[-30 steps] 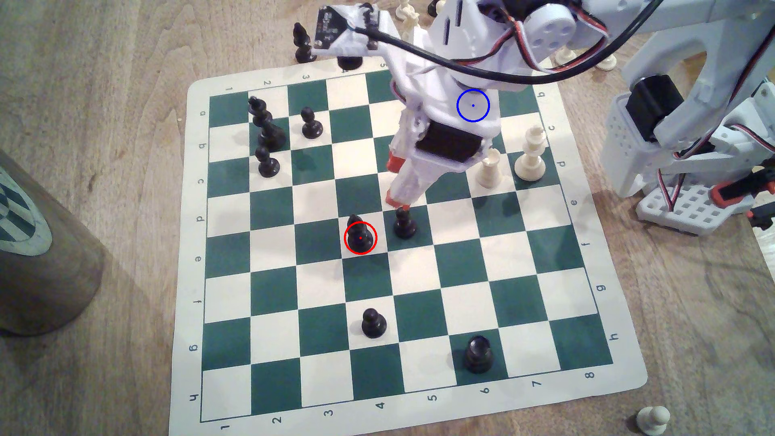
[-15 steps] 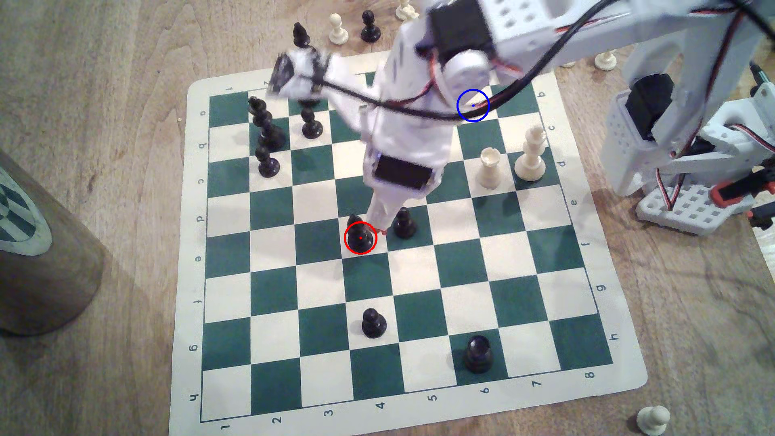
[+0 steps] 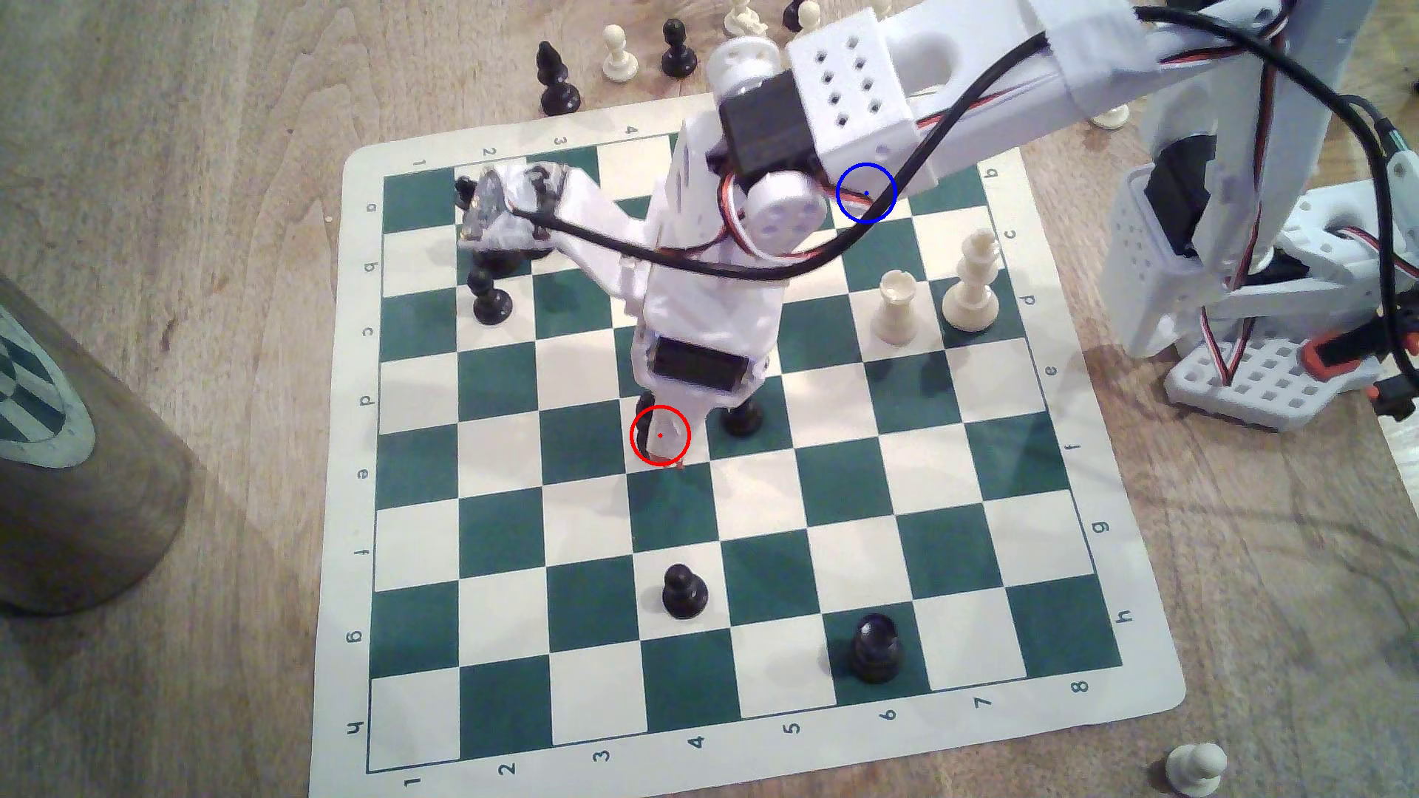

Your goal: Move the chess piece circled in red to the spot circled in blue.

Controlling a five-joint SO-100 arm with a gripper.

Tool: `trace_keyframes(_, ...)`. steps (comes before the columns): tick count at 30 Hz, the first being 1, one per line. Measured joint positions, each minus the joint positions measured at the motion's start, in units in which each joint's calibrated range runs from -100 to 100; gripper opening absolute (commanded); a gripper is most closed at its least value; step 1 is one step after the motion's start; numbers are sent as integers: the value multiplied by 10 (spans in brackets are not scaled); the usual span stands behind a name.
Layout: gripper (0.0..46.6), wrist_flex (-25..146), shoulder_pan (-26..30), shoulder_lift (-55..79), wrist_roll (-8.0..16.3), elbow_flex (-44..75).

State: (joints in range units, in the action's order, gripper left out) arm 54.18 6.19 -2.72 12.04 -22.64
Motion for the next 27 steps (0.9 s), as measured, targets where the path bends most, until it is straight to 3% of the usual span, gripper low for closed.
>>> trace_keyframes(27,131,-64,-16,53,3,0)
